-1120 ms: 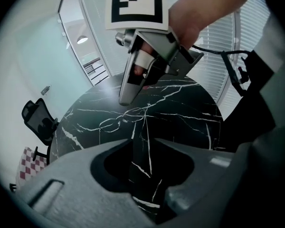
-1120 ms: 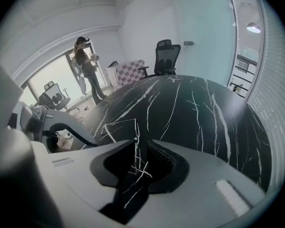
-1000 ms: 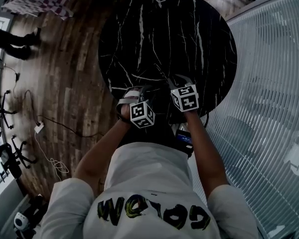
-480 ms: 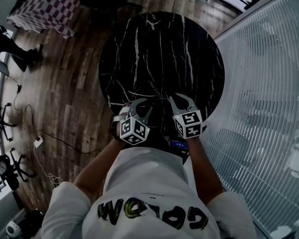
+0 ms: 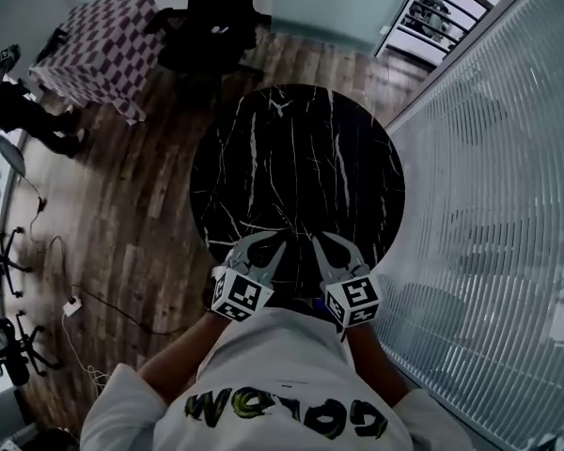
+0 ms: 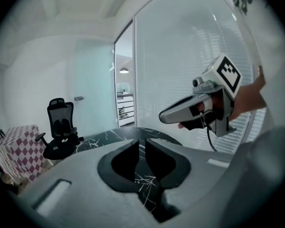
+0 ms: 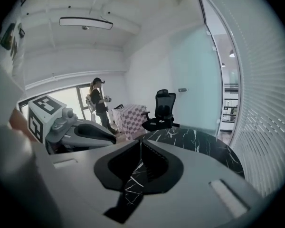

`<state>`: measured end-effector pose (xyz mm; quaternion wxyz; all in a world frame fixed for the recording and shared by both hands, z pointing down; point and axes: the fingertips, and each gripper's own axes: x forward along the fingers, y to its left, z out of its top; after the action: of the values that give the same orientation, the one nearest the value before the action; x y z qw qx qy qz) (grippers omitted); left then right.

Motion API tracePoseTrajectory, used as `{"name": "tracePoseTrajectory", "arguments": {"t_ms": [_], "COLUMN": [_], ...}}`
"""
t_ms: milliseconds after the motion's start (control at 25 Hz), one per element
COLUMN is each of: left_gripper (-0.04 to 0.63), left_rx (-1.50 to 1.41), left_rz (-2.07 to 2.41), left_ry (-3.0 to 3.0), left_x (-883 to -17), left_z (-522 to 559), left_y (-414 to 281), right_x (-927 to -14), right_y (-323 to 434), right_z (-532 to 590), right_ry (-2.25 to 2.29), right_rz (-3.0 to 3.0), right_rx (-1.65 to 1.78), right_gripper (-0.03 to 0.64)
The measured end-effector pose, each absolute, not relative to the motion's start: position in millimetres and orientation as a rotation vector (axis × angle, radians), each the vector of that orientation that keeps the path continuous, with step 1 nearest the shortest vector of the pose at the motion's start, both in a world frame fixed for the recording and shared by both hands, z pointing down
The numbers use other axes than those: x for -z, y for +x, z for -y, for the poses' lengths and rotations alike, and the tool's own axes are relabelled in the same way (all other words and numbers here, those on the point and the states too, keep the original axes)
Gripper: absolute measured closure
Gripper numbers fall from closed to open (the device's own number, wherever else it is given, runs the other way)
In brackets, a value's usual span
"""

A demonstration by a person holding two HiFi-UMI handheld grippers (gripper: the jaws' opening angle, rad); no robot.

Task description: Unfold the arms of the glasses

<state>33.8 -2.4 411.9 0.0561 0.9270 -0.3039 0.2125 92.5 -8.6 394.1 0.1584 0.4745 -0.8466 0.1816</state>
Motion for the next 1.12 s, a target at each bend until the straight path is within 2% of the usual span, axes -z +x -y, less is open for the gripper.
{"name": "tracePoseTrajectory", "arguments": {"t_ms": [240, 680, 1120], "left_gripper": [0.589, 0.591, 0.591], "left_rx": [-0.466, -0.178, -0.039], "left_rz": [0.888, 0.905, 0.885], "left_ry": [2.814, 2.876, 2.884], "left_x": [-362, -286, -250], "left_z": [-11, -24, -28], "left_y": [45, 57, 63], "right_x": [-344, -263, -242], "right_y": [84, 71, 79], "right_z": [-12, -31, -32], "right_ry": [1.392, 1.431, 1.506], "right_rz": [2.522, 2.690, 2.717], "right_rx": [-0.481, -0.344, -0.298], "right_gripper": [0.614, 0.615, 0.615]}}
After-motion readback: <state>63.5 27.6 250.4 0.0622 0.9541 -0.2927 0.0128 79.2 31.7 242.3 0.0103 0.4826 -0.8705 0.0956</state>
